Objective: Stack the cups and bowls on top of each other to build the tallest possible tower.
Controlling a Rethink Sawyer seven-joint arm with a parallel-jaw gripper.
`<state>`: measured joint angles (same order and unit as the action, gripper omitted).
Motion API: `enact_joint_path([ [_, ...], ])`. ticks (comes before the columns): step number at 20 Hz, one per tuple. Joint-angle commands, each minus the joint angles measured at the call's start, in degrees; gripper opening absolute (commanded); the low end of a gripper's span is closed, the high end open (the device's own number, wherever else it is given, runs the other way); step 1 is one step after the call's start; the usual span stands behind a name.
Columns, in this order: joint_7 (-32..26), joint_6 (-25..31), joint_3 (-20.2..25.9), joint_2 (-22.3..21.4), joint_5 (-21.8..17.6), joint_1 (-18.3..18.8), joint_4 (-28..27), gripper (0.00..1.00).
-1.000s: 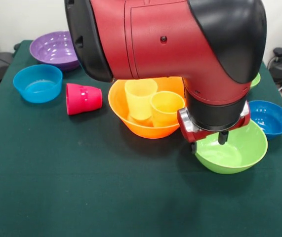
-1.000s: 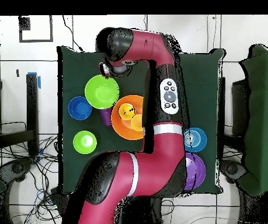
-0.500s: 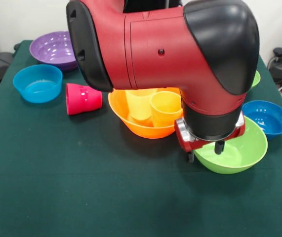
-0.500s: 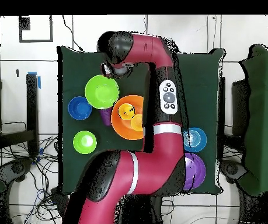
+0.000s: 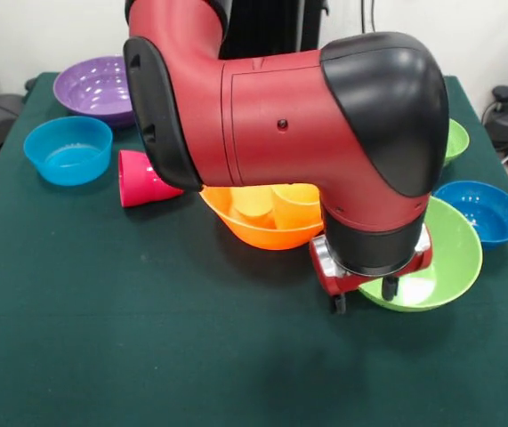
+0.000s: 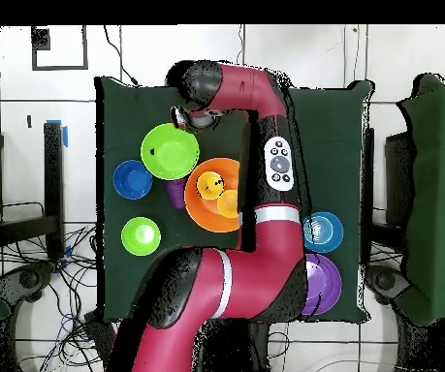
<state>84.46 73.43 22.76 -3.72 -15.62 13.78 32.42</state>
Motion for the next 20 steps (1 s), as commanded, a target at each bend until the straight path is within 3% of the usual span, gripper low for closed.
enact_joint_path([
  [1,-13.07,-0.86,2.17,4.26,-2.68,0.87,3.41,1.00],
  [14,-24.02,14.47,6.14,6.15,-0.65,1.85,1.35,1.00],
  [20,-23.73,15.53,7.40,5.63,1.27,1.77,4.70,1.00],
])
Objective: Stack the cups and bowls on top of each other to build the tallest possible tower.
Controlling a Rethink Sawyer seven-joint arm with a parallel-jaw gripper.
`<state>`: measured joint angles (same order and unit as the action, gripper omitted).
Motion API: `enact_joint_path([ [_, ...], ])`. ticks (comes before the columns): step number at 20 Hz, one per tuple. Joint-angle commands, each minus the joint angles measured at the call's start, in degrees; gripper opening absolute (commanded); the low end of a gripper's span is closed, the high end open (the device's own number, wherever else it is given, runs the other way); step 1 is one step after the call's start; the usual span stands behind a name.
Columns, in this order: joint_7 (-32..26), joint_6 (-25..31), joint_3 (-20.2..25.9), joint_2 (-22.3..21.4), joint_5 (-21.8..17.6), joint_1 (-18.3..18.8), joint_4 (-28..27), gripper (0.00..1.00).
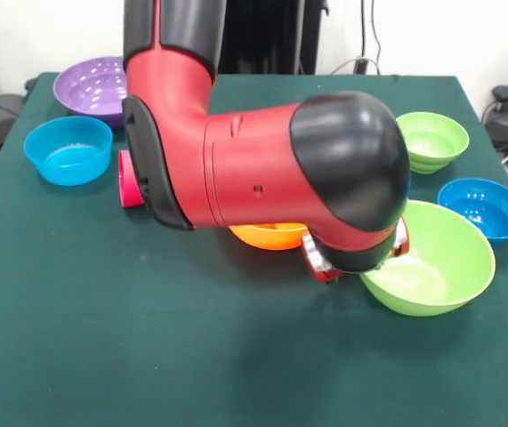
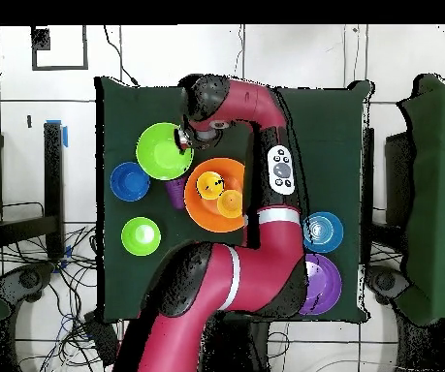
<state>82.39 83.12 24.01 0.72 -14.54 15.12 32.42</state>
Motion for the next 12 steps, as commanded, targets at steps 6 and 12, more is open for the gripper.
enact_joint_path([
  [6,-19.97,4.67,6.31,0.93,0.23,0.03,5.29,1.00],
  [12,-17.52,3.91,6.05,-0.74,-0.09,-0.49,4.67,1.00],
])
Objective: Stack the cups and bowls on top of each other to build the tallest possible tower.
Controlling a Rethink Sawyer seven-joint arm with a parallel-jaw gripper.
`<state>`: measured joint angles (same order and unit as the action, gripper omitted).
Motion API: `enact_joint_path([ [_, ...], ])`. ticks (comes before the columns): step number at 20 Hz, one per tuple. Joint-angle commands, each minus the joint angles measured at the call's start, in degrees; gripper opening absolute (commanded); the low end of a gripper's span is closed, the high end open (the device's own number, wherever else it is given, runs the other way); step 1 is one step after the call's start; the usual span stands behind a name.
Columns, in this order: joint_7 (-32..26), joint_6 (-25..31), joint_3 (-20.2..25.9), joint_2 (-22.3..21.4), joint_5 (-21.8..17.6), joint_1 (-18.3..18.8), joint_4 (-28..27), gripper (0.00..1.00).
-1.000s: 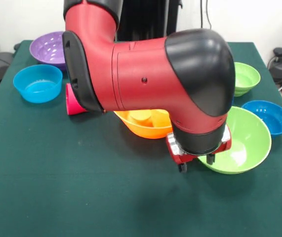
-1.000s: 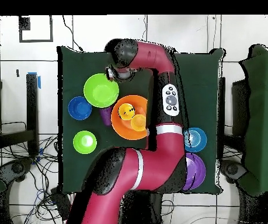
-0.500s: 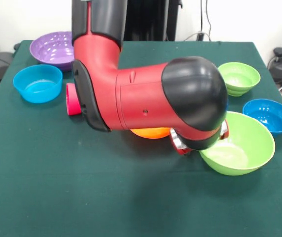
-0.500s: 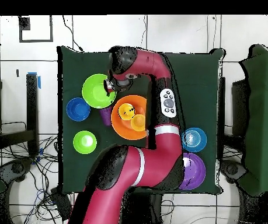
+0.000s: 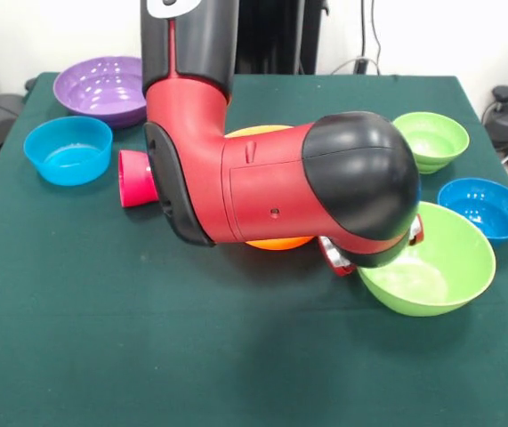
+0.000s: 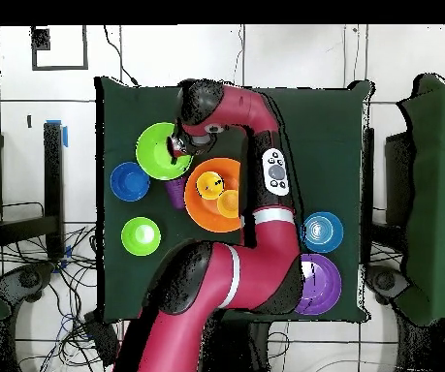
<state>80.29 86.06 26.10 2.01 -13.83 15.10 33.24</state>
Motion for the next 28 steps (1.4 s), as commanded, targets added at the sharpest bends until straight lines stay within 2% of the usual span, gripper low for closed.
enact_joint_path([
  [1,-15.01,1.22,3.81,-2.48,-0.87,-0.52,3.77,1.00],
  [6,-12.77,-0.15,2.83,-4.78,-0.92,-0.39,4.98,1.00],
  [14,-9.33,-5.52,1.93,-7.53,-0.83,0.28,7.94,1.00],
  [27,-9.08,-7.66,2.09,-5.89,-1.85,0.23,6.17,1.00],
  [28,-7.80,-8.24,1.96,-5.94,-1.48,0.37,6.55,1.00],
])
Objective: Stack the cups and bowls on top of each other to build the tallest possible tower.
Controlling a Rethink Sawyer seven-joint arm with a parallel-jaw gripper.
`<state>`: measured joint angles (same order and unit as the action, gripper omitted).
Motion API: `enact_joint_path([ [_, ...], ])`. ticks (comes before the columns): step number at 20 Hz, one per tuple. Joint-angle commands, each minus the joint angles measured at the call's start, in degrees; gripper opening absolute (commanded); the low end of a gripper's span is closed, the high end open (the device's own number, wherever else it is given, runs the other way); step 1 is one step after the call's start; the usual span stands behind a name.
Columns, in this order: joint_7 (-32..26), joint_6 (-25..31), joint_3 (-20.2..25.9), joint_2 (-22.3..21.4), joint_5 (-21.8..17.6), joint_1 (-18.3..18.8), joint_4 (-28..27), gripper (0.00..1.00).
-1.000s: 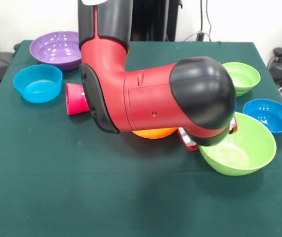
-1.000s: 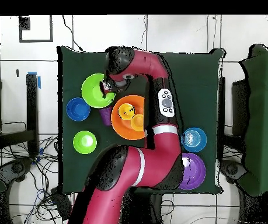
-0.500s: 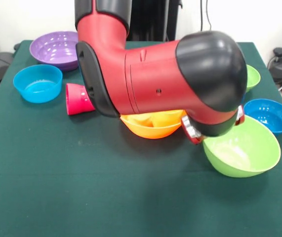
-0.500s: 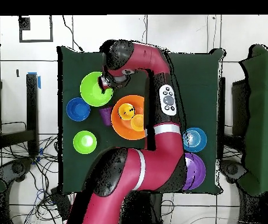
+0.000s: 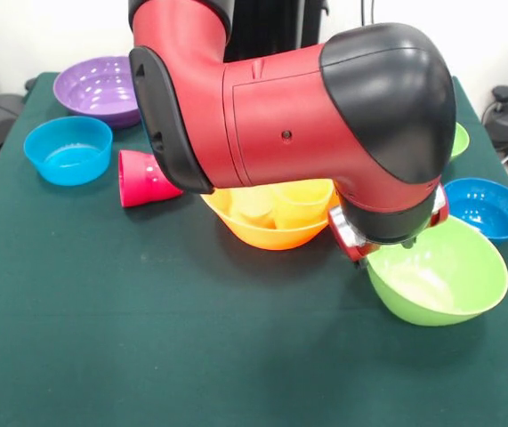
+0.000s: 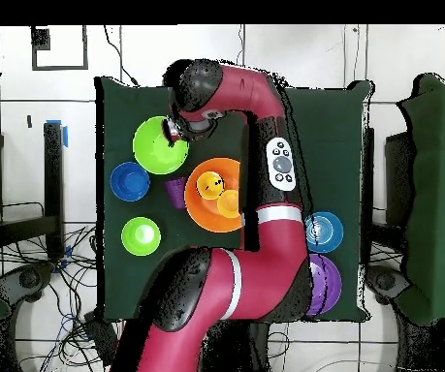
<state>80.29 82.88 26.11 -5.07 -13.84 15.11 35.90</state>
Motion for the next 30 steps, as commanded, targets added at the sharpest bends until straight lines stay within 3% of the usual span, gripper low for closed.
enact_joint_path([
  [1,-8.03,-8.44,2.37,1.39,-1.00,1.16,5.45,1.00],
  [3,-9.75,-8.16,0.99,1.88,-3.59,0.46,3.40,1.00],
  [13,-8.57,-11.64,0.49,1.62,-3.41,0.48,4.82,1.00],
  [28,-7.67,-11.63,0.05,1.74,-3.11,0.66,4.74,1.00],
  [29,-7.63,-12.64,0.00,1.52,-3.17,0.72,5.28,0.00],
  [30,-7.21,-13.10,0.12,1.45,-2.87,0.85,5.68,0.00],
])
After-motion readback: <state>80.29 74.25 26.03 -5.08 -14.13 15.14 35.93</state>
